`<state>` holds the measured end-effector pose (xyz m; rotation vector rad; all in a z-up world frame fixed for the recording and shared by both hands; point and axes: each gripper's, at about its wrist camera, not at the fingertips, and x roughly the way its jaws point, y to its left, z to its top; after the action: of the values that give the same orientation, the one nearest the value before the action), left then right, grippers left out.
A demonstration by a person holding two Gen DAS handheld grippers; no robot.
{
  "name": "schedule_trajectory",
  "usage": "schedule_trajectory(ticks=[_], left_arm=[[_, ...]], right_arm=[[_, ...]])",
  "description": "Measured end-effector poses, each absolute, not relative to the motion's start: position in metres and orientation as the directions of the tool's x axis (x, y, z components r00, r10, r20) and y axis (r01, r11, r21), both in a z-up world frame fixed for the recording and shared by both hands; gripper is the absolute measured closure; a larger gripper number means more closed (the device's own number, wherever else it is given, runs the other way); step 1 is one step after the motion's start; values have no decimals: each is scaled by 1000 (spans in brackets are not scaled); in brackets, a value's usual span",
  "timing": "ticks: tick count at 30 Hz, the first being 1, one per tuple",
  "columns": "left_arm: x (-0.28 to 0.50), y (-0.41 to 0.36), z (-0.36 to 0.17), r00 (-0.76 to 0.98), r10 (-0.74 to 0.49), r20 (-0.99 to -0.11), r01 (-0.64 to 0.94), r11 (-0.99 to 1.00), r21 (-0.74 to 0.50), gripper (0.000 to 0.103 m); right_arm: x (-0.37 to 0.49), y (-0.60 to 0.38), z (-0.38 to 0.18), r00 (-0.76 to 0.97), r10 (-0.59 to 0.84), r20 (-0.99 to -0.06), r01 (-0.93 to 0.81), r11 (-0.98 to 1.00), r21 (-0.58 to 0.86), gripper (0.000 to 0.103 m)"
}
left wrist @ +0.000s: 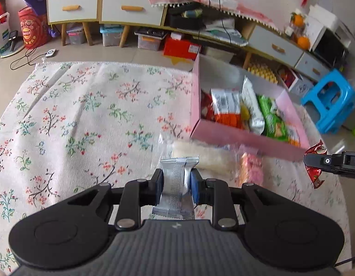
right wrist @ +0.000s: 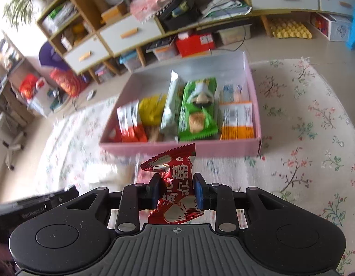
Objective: Organize snacks
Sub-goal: 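Lift both snacks and carry them over the pink box, then open both tools to drop the snacks into the pink box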
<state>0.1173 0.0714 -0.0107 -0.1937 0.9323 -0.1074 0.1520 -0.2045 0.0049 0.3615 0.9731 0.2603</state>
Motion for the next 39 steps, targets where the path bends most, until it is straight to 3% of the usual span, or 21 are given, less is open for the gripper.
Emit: schedule_trajectory(ticks=[13,34,36,38,39], left_arm=[[150,35,4,652,-201,-732,26,970,-243,80],[248,-32,2,690,-167,-704,85,985,-150,80],[251,-35,2,691,-158,-705,80,986,-143,80],[253,-38,2,695,-150,-703,82,988,-130,80],[253,-40,2,698,-146,-701,83,989,-123,80]], right_arm=[[177,-260,1,658,426,-621,94,771,629,74],[196,-268,-29,697,415,-585,126,733,669,70],[197,-269,-29,694,416,-588,129,731,670,66],[196,-272,-28,697,411,-587,133,730,670,50],[195,-273,-28,698,409,-588,138,729,670,47]])
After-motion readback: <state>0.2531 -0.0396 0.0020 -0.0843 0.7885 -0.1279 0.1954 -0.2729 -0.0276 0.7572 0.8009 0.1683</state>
